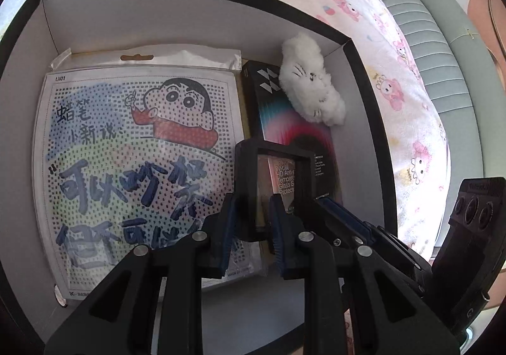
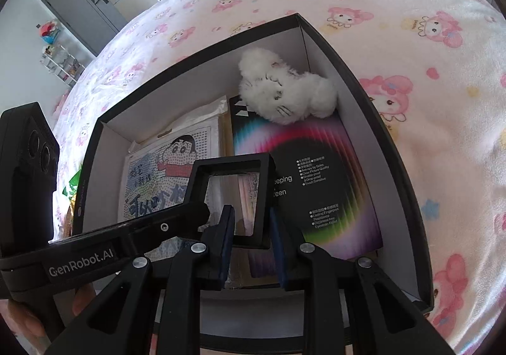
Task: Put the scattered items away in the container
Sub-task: 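Lower the black frame onto the Smart Devil box inside the black box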
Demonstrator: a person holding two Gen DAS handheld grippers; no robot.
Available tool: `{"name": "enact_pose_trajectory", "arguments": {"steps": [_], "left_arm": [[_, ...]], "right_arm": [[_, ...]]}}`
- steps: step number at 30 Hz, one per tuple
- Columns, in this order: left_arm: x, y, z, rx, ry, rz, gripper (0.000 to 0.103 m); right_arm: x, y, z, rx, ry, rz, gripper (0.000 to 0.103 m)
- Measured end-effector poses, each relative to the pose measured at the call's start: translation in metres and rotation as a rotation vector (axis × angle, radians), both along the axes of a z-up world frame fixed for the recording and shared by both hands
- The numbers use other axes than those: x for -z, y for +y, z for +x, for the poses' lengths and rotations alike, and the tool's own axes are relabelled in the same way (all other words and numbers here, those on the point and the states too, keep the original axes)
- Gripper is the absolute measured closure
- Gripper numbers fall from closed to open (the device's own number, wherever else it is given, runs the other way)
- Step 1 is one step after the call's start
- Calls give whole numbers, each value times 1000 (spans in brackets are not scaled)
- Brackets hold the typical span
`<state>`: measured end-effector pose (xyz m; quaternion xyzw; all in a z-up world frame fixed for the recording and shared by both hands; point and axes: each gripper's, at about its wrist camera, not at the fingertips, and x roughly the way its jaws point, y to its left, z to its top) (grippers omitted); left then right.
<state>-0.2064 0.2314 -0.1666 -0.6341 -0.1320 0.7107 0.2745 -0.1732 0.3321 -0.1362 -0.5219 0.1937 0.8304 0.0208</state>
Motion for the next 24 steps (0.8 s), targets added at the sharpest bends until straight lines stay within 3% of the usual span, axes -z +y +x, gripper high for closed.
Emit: {"name": "enact_pose_trajectory", "arguments": {"steps": [3,7,14,17,24], "left_arm": [[2,-3,3,-16,-9,19,83],[-10,-17,16,-56,30,31,83],[-16,1,42,122,31,-85,83],[-10,9,40,118,30,-116,83],[-9,22,40,109,25,-91,84]], "right_arm": [[2,0,-2,4,-17,23,82],[-3,9,5,28,14,-24,82],[-17,19,20,89,65,-27,82],[-18,20,19,97,64,-34,82],[-18,22,21,117,67,2,82]]}}
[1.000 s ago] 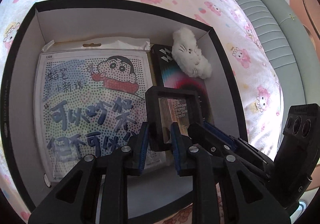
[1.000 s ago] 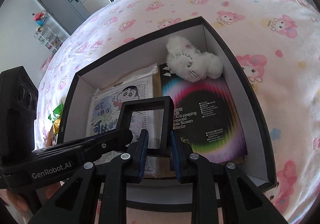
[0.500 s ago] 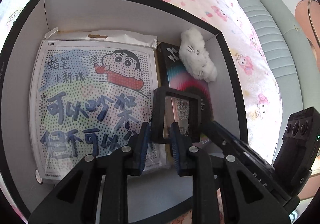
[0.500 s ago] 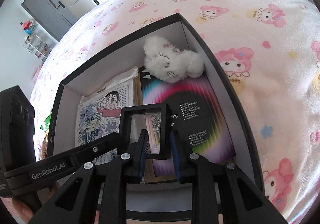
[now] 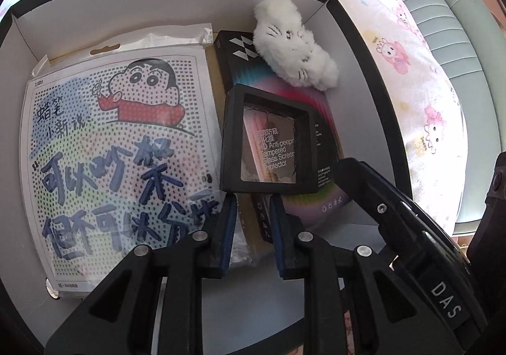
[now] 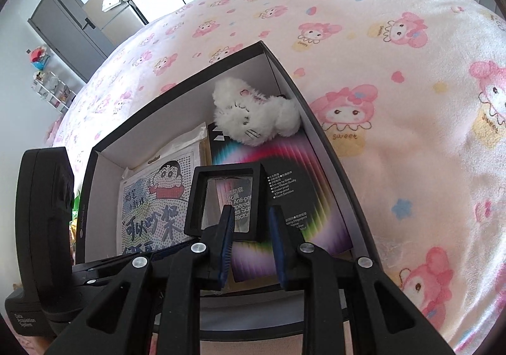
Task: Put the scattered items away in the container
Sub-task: 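Lower the black frame onto the Smart Devil box inside the black box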
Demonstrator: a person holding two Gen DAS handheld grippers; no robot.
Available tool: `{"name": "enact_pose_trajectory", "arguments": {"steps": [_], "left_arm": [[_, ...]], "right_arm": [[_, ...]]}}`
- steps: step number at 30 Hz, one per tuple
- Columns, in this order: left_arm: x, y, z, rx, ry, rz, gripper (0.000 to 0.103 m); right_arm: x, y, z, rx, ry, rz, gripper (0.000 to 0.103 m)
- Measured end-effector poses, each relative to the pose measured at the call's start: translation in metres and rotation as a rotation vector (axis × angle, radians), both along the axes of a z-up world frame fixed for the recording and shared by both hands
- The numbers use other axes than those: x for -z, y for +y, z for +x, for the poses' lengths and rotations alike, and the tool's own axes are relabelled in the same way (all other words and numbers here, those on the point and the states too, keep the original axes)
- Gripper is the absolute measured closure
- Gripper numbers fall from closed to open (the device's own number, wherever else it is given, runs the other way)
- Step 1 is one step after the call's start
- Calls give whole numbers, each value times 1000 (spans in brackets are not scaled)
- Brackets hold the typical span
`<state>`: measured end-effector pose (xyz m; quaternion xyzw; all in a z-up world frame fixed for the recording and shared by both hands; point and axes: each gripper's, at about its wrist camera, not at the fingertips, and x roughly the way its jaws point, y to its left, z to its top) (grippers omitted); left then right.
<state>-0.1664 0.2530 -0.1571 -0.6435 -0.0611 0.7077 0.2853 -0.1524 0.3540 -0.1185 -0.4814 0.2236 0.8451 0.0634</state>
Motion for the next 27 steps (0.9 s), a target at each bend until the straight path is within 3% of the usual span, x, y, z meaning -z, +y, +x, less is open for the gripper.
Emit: {"name": "enact_pose_trajectory", "arguments": {"steps": [4,10,14,20,27], "left_arm": [[-13,-21,5,-36,43,29,84],[-6,-65,-9,-258,-13,121,83],[-4,-56,-10,-229,-41,119,83],[1,-34,3,-171,-140,232,82],[-20,-55,12,-175,-136,232,81]], "right_arm": [[3,5,-1,7,-5,-29,82],[5,-5,-4,-39,-15,-30,82],[7,-16,-4,-85,-27,-19,82],[5,-10,-3,-34,-29,40,82],[1,-1,0,4,-15,51,82]]}}
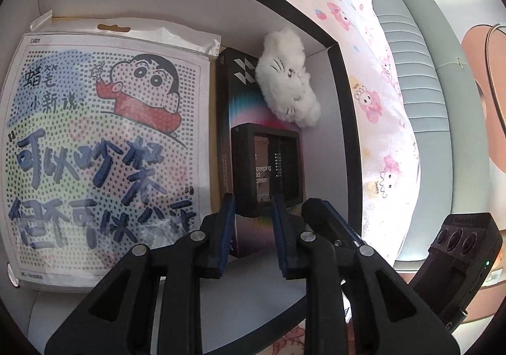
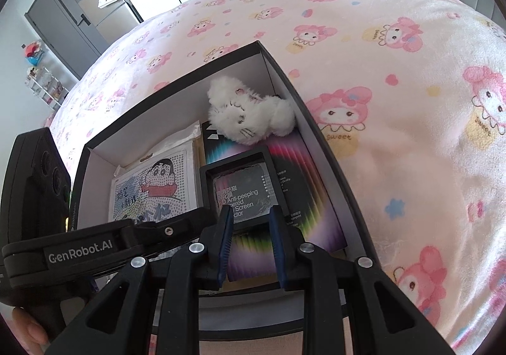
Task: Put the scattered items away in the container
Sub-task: 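Lower the black frame onto the Smart Devil box inside the black box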
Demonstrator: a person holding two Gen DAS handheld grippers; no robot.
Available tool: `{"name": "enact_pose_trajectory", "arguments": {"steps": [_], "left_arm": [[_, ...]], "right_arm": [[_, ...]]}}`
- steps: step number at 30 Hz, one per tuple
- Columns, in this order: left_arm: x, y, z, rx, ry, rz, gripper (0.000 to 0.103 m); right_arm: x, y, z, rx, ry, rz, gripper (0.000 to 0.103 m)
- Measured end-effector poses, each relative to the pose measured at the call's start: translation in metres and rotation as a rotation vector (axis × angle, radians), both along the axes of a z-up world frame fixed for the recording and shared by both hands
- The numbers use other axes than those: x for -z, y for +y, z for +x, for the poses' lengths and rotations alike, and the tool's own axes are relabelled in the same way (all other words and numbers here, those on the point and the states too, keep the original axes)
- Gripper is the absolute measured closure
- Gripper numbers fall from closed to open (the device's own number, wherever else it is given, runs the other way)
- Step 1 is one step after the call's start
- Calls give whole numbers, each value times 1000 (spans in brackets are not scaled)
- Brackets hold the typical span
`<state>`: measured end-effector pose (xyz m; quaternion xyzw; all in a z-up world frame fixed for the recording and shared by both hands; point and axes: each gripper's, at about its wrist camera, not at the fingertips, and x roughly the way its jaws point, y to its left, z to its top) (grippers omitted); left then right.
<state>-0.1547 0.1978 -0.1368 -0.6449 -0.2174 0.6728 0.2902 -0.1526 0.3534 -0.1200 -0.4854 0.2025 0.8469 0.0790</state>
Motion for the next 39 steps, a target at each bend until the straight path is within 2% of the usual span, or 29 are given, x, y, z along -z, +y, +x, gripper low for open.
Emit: {"name": "enact_pose_trajectory", "arguments": {"steps": [2,4,6,8,9,15,20,21,24,28,31,33,36,39], "left_arm": [[-2,-6,2,-6,7,-42,81],[-3,-6,1,-16,-7,-47,79],[-1,1,1,1,-32,-23,75],[17,-5,-1,16,-44,4,75],[16,-3,1,30,-44,15,75],[12,1,8,74,-48,49,75],[18,12,10,101,-37,9,77],[20,13,8,100,-41,8,80],[20,13,3,77,-52,32,80],[17,12,-1,65,-60,20,80],[13,-2,5,65,-55,58,80],[6,-19,10,30,-28,63,80],[1,-44,10,-74,5,35,80],[3,-56,4,-141,-7,-30,80]], "right_arm": [[0,0,0,10,-7,23,82],[-1,-4,-2,7,-15,65,82],[-4,-10,-1,-5,-11,112,82],[-6,-13,0,-4,-5,151,82],[-7,-12,1,12,0,160,82],[-19,20,14,140,78,82,82],[-19,17,11,130,72,63,82],[-18,18,11,129,69,53,82],[-18,22,13,145,81,35,82],[-17,21,14,145,80,32,82],[-16,21,13,142,76,26,82],[-16,21,13,139,74,21,82],[-16,21,13,139,73,24,82],[-16,18,10,121,69,29,82]]}}
